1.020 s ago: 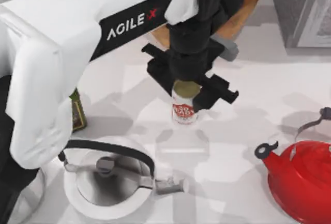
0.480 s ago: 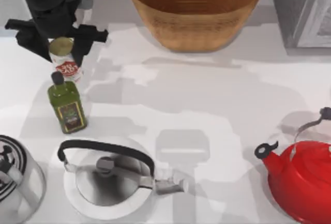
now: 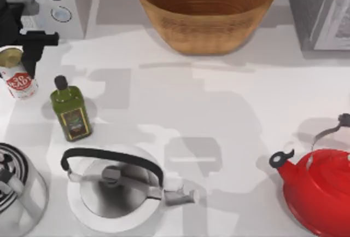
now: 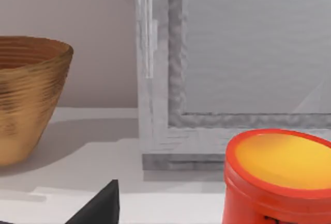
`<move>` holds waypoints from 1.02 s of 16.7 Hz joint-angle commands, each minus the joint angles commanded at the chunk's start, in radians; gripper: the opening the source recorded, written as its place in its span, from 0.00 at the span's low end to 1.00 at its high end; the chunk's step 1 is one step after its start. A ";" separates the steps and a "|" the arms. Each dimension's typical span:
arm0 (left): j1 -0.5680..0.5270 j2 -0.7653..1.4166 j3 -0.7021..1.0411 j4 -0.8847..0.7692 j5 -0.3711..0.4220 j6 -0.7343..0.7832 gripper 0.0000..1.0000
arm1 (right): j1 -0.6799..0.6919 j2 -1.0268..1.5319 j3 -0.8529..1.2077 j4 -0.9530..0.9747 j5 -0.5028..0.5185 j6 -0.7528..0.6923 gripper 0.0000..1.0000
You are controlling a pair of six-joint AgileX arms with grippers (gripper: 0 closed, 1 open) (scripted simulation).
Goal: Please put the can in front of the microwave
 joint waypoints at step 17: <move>0.000 0.003 -0.027 0.030 0.000 0.000 0.53 | 0.000 0.000 0.000 0.000 0.000 0.000 1.00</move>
